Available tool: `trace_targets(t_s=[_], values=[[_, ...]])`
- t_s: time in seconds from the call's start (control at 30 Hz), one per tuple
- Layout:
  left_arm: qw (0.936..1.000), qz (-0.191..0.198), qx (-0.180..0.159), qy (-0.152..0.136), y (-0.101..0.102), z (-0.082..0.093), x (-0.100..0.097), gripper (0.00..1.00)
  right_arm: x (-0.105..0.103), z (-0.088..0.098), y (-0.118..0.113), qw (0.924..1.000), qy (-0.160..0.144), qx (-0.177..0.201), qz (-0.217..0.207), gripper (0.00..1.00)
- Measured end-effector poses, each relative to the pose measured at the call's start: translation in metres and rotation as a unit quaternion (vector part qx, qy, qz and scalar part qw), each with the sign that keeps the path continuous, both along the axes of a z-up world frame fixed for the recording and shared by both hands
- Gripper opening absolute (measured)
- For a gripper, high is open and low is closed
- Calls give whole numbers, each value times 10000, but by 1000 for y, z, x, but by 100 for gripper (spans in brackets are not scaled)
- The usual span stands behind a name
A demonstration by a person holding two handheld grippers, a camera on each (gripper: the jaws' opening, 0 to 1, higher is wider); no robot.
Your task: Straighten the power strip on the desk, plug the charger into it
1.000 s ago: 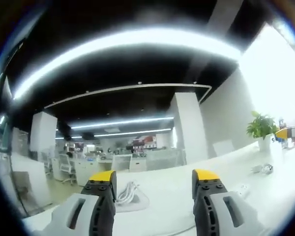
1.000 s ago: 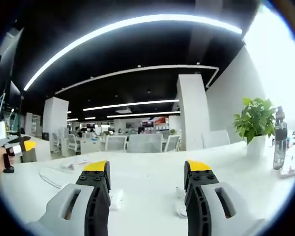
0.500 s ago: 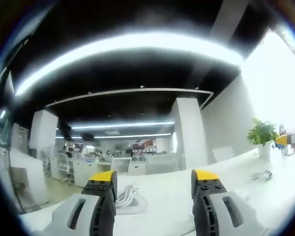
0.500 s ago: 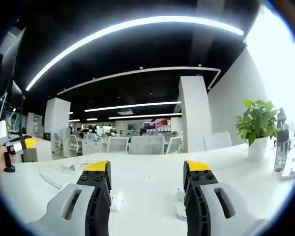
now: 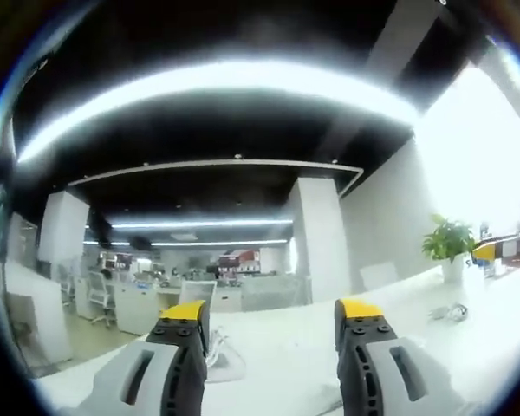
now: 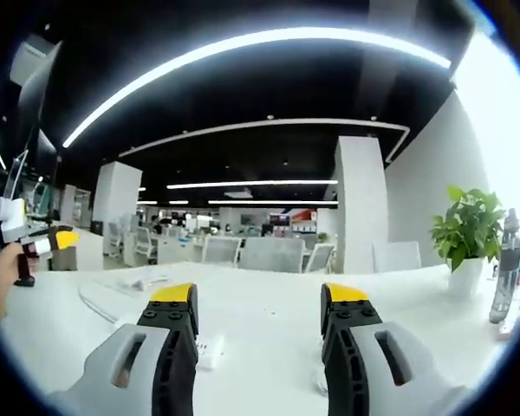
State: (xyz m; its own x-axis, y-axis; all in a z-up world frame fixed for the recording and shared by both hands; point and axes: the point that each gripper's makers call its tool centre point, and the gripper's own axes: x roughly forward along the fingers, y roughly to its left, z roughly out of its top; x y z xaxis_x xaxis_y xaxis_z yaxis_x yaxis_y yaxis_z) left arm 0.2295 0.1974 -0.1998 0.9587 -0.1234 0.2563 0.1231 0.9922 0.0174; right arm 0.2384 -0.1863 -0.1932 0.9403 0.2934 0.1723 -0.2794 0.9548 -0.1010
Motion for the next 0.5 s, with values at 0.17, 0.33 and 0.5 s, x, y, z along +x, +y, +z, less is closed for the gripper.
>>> trace_targets(t_s=[0.17, 0.33, 0.5], values=[[9993, -366, -92, -32, -9, 0, 1, 59, 1, 4, 12, 9993, -45, -168, 323, 56], [9985, -552, -16, 10, -14, -2, 4, 59, 5, 2, 27, 9973, 35, -278, 673, 56], [9960, -785, 254, 333, -22, -19, 13, 58, 10, -1, 38, 9943, 110, -436, 966, 54]])
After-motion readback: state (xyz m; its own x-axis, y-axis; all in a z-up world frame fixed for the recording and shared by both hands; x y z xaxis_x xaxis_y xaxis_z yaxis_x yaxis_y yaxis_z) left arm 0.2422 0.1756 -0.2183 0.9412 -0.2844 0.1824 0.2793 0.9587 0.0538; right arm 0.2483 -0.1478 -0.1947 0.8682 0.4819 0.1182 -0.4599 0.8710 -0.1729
